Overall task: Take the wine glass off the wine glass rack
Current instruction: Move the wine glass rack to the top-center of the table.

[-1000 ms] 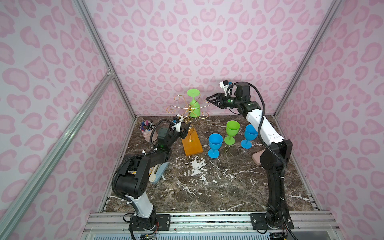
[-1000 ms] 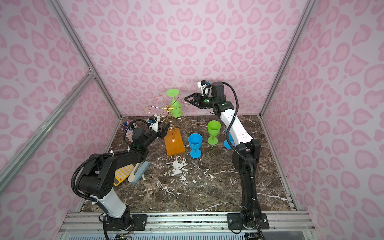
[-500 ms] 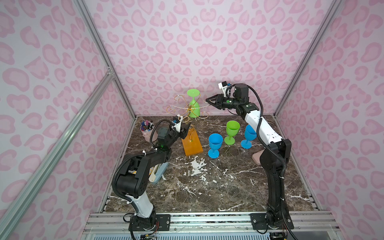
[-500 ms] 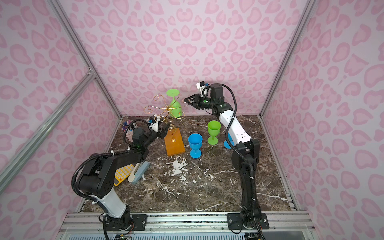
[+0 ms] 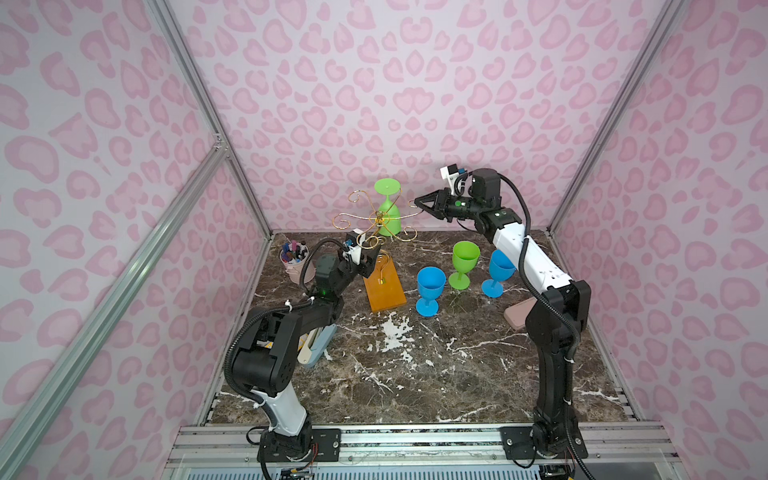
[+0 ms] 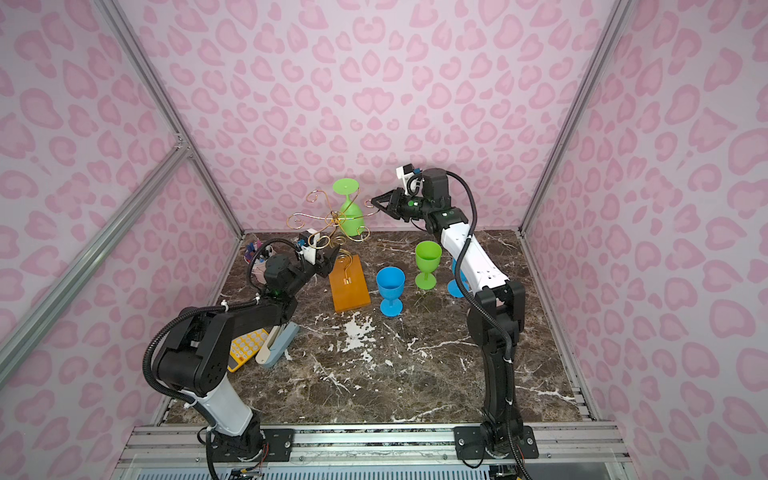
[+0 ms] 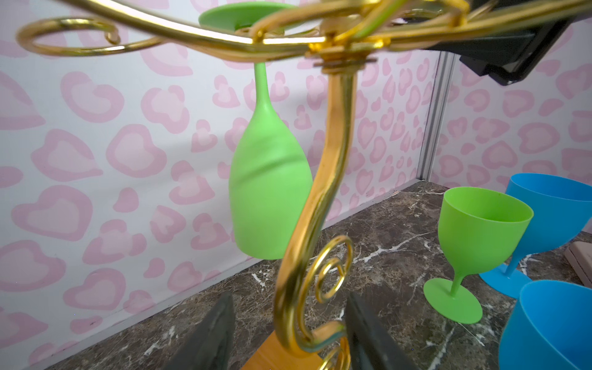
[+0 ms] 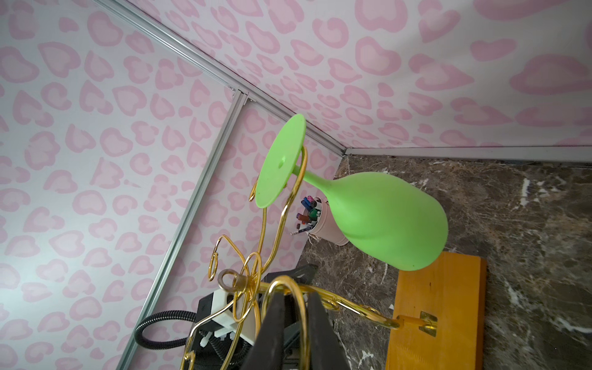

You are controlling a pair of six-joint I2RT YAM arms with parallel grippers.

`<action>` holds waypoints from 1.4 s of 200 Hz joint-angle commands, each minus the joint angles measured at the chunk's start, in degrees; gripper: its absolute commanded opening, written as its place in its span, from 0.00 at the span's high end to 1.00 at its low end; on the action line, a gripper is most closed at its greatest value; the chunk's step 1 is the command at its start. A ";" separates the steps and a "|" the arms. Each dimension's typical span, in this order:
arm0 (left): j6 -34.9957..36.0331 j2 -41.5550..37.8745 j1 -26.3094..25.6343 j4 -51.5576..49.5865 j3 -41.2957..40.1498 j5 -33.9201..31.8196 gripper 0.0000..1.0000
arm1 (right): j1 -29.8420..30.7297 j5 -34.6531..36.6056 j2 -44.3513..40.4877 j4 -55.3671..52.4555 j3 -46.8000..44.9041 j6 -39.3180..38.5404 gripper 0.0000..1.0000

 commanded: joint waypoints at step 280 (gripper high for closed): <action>0.49 -2.99 0.24 0.14 -1.95 4.76 0.39 | -2.40 9.99 -9.18 12.45 -14.61 6.06 0.54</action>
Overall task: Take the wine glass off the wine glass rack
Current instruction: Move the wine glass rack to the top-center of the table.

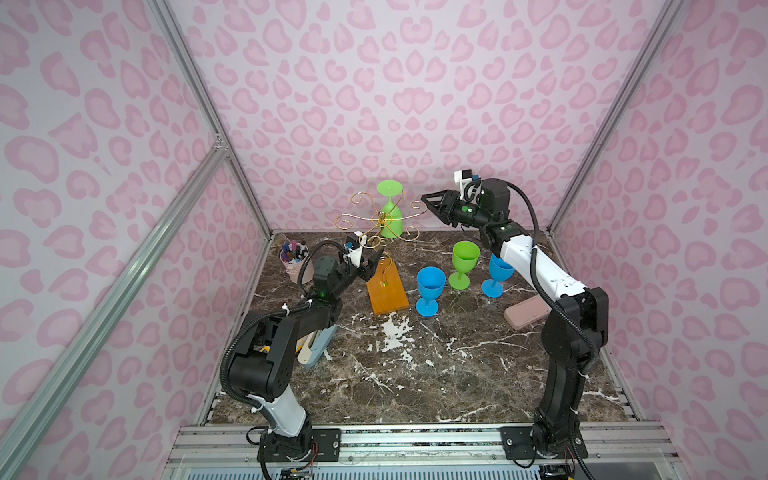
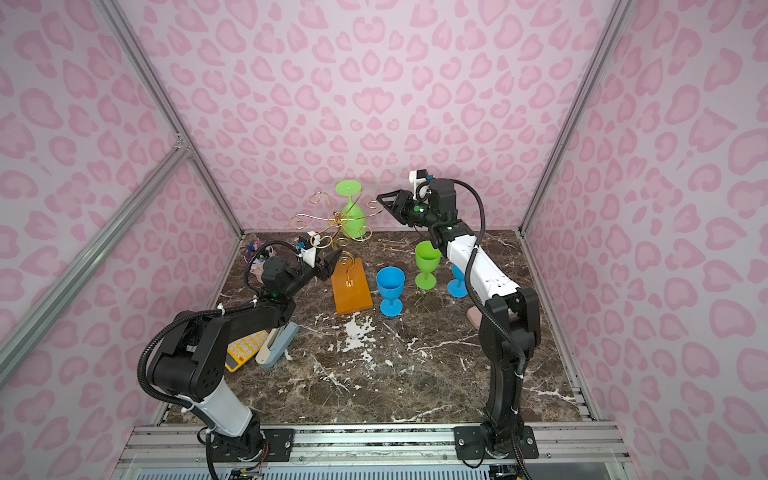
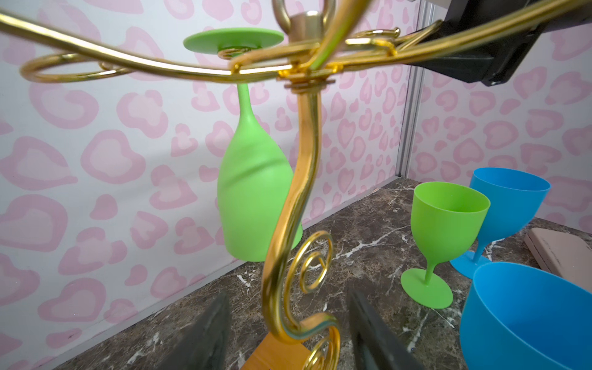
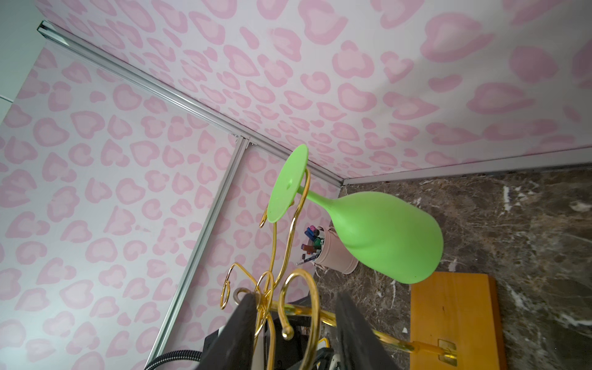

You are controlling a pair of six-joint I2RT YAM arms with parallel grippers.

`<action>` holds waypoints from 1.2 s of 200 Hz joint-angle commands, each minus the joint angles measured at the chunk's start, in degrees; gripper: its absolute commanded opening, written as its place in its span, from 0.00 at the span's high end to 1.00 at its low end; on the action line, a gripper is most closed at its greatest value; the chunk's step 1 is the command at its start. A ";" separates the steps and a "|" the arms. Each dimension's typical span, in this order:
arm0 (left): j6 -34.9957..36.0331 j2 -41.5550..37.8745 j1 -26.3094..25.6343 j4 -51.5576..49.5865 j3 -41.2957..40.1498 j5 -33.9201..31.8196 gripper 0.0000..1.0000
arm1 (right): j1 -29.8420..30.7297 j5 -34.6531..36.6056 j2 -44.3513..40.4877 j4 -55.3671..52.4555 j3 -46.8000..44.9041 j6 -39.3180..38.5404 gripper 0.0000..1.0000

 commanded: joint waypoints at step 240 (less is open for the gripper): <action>-0.56 -8.88 0.21 -2.23 -4.06 -1.43 0.03 | -4.01 6.79 5.51 11.52 -3.58 -25.34 0.36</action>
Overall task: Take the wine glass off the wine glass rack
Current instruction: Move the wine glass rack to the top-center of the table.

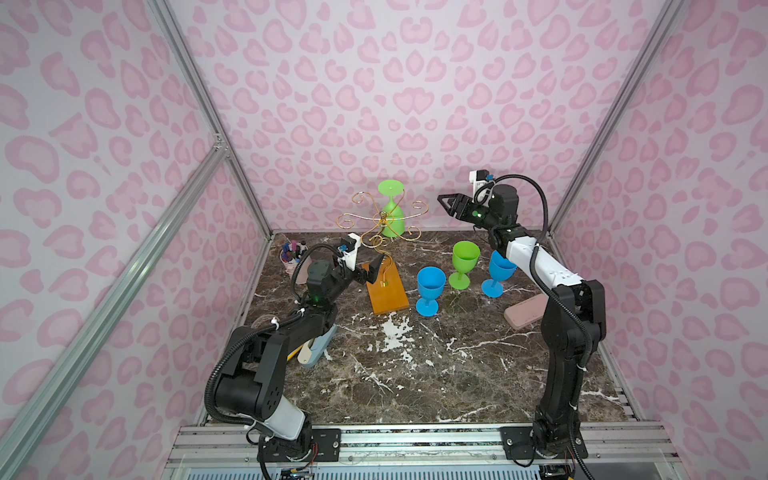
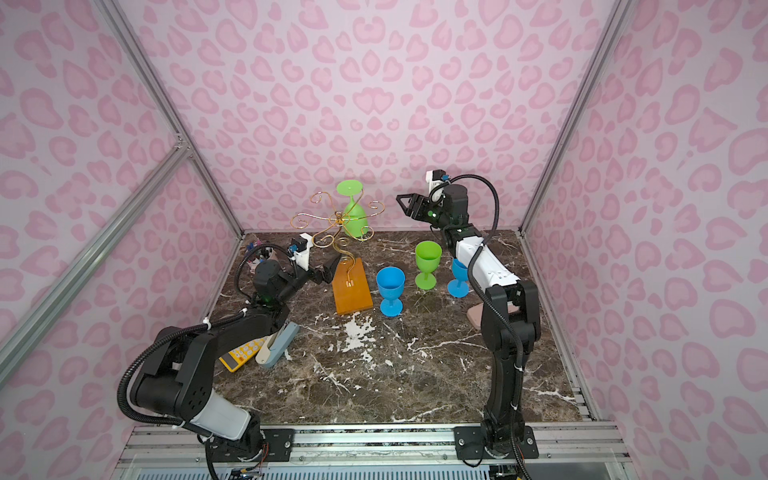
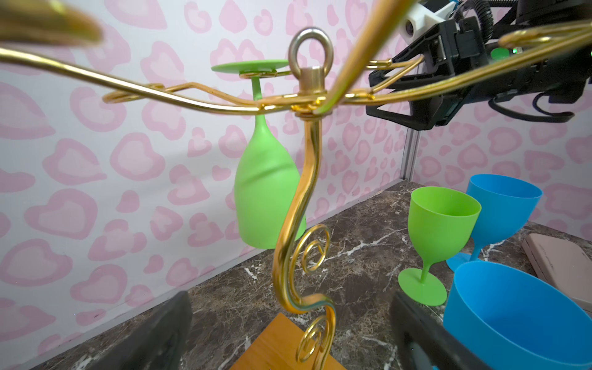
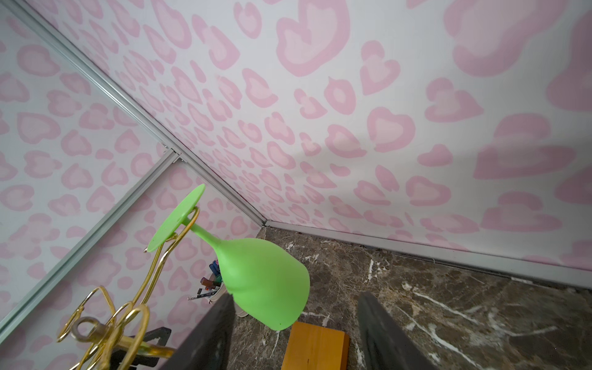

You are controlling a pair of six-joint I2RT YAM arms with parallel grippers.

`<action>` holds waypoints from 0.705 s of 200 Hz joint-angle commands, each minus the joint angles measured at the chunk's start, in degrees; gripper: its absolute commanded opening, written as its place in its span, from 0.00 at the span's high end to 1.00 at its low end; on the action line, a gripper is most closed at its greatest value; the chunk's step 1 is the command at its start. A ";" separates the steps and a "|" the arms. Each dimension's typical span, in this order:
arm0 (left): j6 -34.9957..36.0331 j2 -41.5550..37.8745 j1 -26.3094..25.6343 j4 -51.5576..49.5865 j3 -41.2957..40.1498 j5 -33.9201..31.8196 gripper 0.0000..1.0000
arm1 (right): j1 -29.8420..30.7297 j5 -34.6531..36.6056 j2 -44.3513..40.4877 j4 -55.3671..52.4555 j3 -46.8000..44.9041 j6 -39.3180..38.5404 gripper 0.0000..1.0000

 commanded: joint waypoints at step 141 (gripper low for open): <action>0.23 -8.65 -0.06 -2.38 -4.82 0.25 0.03 | -0.45 -8.31 24.95 -26.46 48.21 3.17 0.46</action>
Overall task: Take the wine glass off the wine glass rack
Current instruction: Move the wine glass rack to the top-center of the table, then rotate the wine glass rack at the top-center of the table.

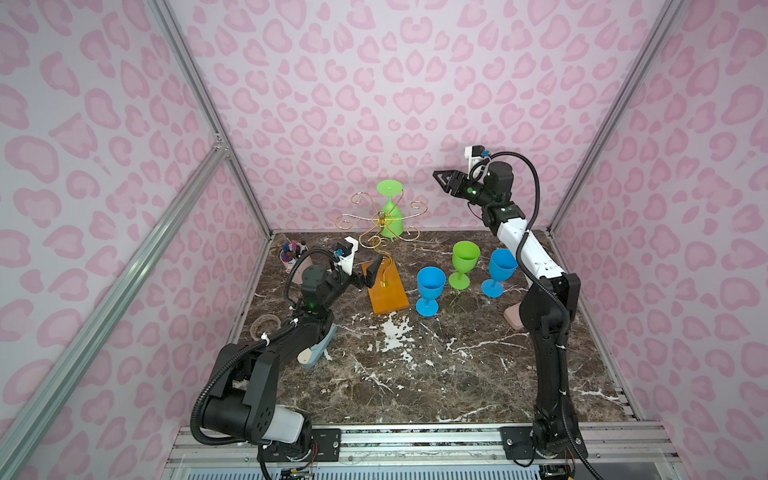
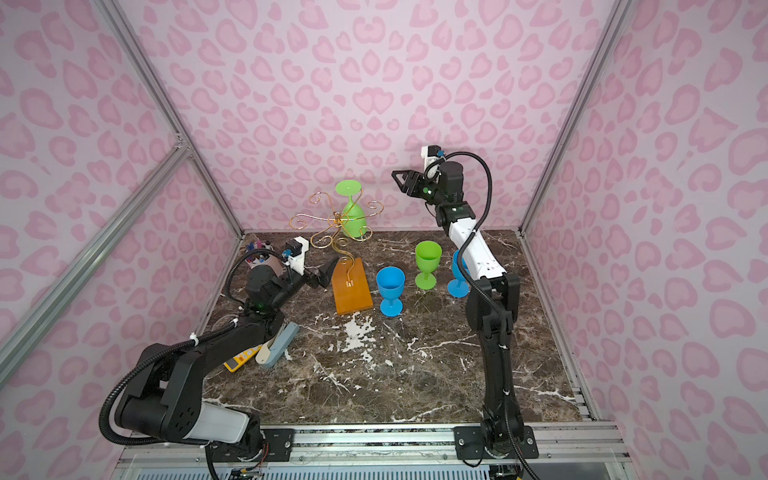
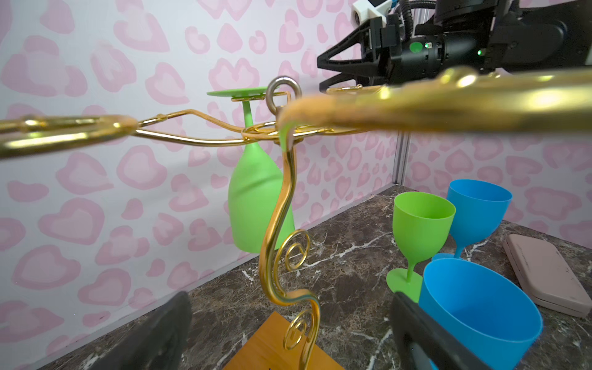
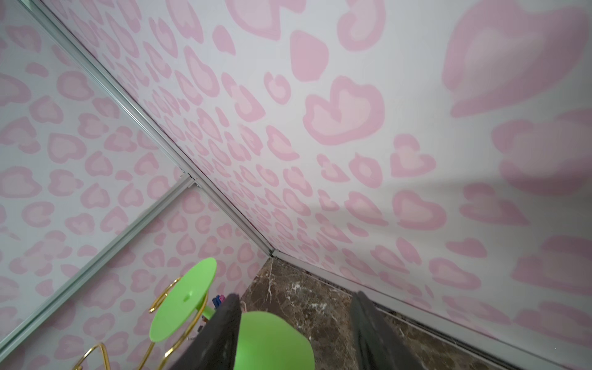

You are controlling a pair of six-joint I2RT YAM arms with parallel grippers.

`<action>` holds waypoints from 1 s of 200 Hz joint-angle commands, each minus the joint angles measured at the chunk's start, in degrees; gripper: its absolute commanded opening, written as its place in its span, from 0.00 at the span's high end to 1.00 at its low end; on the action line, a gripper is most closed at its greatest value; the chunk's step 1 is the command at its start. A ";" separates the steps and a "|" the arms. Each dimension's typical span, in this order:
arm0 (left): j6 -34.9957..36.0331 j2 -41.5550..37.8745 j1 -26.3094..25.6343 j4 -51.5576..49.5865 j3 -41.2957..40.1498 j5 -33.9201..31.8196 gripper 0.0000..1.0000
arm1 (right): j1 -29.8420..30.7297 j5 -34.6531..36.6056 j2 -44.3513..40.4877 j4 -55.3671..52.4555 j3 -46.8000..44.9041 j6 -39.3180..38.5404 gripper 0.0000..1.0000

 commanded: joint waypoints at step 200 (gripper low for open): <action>-1.23 -23.74 -0.10 -13.96 -2.89 -2.95 0.03 | 2.93 -12.16 -9.71 -8.37 -13.78 8.47 0.52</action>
